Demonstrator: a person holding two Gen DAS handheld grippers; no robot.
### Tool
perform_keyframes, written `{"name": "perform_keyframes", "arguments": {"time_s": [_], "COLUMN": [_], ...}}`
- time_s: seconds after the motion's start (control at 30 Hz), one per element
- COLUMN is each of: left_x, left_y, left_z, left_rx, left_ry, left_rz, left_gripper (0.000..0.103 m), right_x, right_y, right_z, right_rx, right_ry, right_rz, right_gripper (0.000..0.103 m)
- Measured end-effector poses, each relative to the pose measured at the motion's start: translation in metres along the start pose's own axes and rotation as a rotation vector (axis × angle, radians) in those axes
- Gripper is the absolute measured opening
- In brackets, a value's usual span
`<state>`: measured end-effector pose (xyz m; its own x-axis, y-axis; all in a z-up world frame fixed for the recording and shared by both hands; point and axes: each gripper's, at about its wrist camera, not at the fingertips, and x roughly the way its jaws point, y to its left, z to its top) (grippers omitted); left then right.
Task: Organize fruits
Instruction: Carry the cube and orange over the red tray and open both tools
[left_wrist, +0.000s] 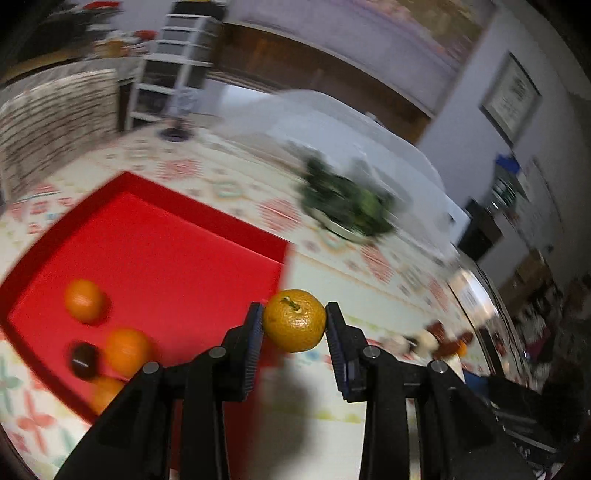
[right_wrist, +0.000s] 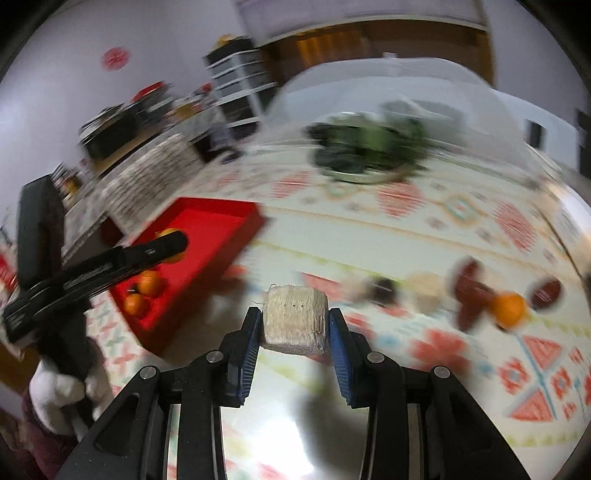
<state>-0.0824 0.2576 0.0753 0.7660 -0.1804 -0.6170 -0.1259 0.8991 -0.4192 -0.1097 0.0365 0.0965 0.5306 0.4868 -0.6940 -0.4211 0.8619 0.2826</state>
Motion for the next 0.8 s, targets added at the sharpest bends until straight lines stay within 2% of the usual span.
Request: {"name": "perform_keyframes", "arguments": {"time_s": [0.2, 0.37, 0.5, 0.67, 0.73, 0.8], "left_x": [-0.006, 0.007, 0.018, 0.022, 0.021, 0.016], "left_y": [0.059, 0.099, 0.115, 0.121, 0.122, 0.122], "left_z": [0.036, 0.048, 0.046, 0.046, 0.047, 0.048], "left_rx": [-0.052, -0.120, -0.146, -0.166, -0.177, -0.182], "left_ry": [-0.009, 0.044, 0.073, 0.077, 0.072, 0.057], "left_rz": [0.087, 0.090, 0.094, 0.099, 0.091, 0.089], "left_gripper": [0.033, 0.033, 0.033, 0.033, 0.038, 0.049], "right_x": [0.041, 0.089, 0.122, 0.148, 0.152, 0.155], "right_y": [0.078, 0.128, 0.145, 0.149, 0.147, 0.144], "right_z": [0.027, 0.039, 0.039, 0.037, 0.036, 0.037], "right_rx": [-0.116, -0.187, -0.210, -0.220, -0.212, -0.195], "right_ry": [0.011, 0.070, 0.121, 0.160, 0.168, 0.168], "right_rz": [0.095, 0.131, 0.115, 0.091, 0.086, 0.089], "right_gripper": [0.039, 0.039, 0.039, 0.040, 0.040, 0.040]}}
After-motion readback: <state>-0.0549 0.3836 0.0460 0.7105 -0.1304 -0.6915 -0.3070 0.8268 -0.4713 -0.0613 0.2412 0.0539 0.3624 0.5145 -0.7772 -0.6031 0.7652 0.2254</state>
